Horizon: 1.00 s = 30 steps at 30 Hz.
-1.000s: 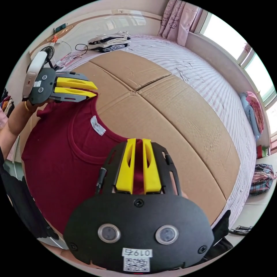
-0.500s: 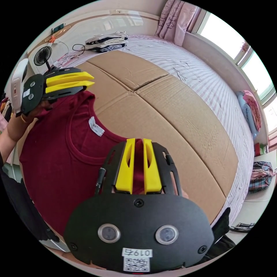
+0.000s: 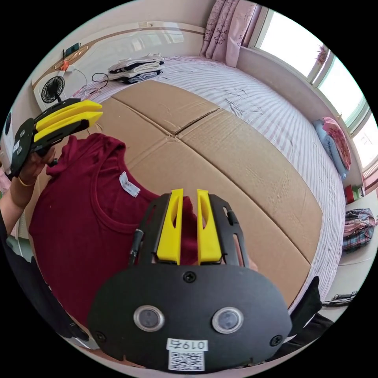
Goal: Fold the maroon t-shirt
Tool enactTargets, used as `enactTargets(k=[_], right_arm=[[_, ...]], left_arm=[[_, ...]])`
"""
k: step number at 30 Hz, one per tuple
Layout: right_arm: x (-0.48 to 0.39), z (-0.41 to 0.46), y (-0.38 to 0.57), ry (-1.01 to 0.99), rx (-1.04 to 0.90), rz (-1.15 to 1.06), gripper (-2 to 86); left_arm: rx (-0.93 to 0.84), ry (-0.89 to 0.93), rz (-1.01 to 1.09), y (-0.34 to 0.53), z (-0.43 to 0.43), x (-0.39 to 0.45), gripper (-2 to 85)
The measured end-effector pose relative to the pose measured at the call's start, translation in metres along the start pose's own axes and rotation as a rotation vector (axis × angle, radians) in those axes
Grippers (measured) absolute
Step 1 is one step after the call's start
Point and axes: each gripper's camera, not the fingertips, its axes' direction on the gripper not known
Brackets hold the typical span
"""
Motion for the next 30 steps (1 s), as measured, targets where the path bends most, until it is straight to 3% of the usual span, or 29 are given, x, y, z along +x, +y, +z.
enactTargets(k=[10, 19, 30], right_arm=[[-0.053, -0.039, -0.013, -0.043, 0.133, -0.065, 0.0], [-0.110, -0.025, -0.048, -0.082, 0.112, -0.154, -0.7], [-0.127, 0.018, -0.104, -0.258, 0.072, -0.093, 2.9]], left_arm=[[0.011, -0.036, -0.058, 0.044, -0.029, -0.037, 1.2], [-0.161, -0.041, -0.249, 0.146, -0.007, -0.143, 3.1], [-0.296, 0.281, -0.444, 0.235, 0.050, -0.196, 8.4]])
